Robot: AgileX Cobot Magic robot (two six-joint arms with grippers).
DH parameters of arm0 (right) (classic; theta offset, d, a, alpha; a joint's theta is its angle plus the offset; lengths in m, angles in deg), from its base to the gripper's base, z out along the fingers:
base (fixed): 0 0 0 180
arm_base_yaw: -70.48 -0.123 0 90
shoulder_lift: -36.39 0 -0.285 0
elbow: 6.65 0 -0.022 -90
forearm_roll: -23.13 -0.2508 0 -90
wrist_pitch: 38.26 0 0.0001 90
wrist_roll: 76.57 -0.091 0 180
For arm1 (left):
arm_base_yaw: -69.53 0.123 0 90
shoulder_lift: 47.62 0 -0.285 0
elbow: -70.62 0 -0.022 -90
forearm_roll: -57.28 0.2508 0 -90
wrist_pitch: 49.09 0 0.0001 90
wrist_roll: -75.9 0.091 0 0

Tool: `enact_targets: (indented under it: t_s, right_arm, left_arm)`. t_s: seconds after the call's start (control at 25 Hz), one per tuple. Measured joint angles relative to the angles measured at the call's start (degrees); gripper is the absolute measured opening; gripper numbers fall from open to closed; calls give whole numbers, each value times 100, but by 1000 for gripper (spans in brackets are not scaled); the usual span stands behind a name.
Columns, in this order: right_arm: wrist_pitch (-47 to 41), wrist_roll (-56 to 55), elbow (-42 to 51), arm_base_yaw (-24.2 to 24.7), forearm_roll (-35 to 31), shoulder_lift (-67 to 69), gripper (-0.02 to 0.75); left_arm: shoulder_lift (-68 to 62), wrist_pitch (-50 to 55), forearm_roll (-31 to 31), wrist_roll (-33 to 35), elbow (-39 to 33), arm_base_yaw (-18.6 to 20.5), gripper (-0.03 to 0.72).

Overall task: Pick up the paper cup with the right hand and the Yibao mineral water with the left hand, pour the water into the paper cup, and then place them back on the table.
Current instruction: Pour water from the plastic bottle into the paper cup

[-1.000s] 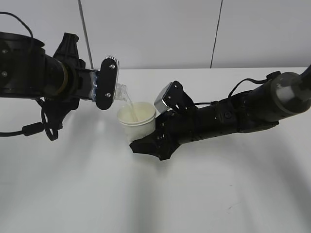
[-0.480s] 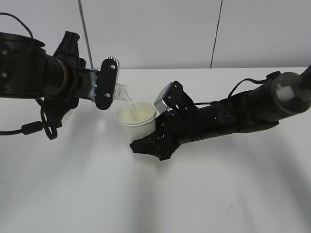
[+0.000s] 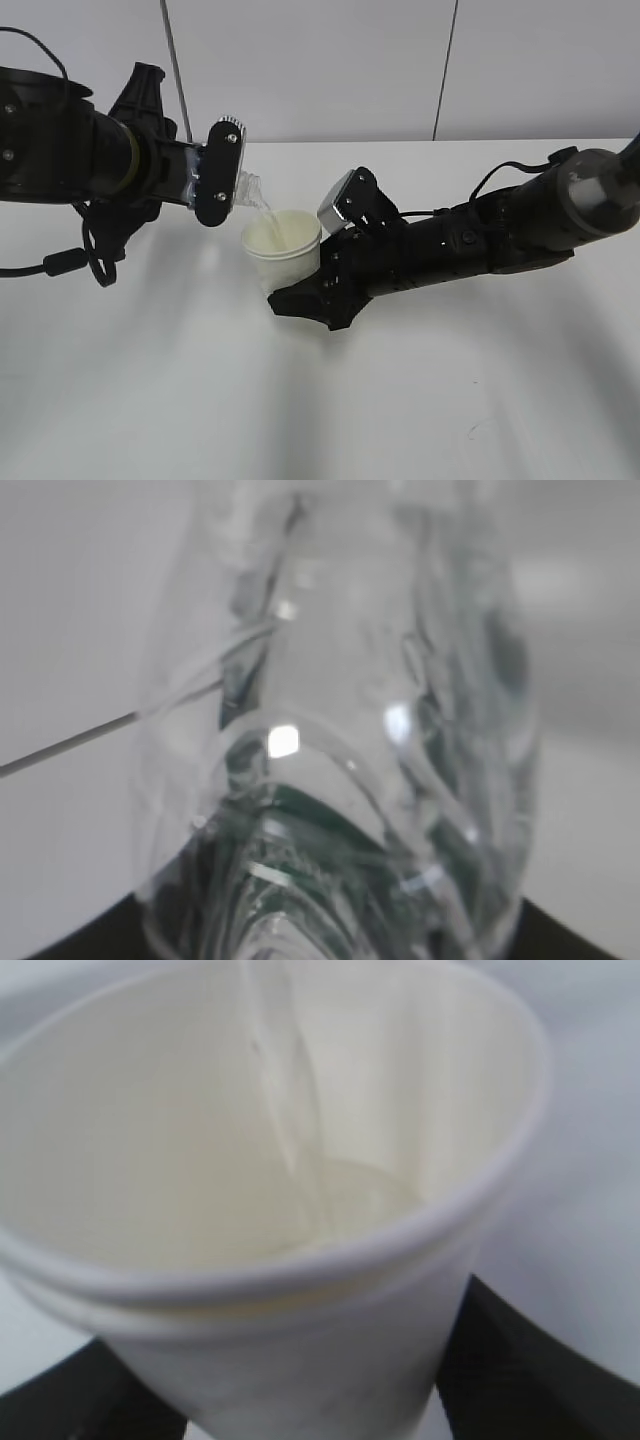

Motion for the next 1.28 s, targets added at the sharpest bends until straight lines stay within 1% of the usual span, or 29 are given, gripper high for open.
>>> enact_targets:
  t_s: [1.08, 1.28]
  right_arm:
    - [-14, 0, 0, 0, 0, 0, 514]
    - [-14, 0, 0, 0, 0, 0, 513]
  left_arm:
    - [0, 21, 84, 0, 6, 0, 329]
    - [0, 21, -53, -5, 6, 0, 325]
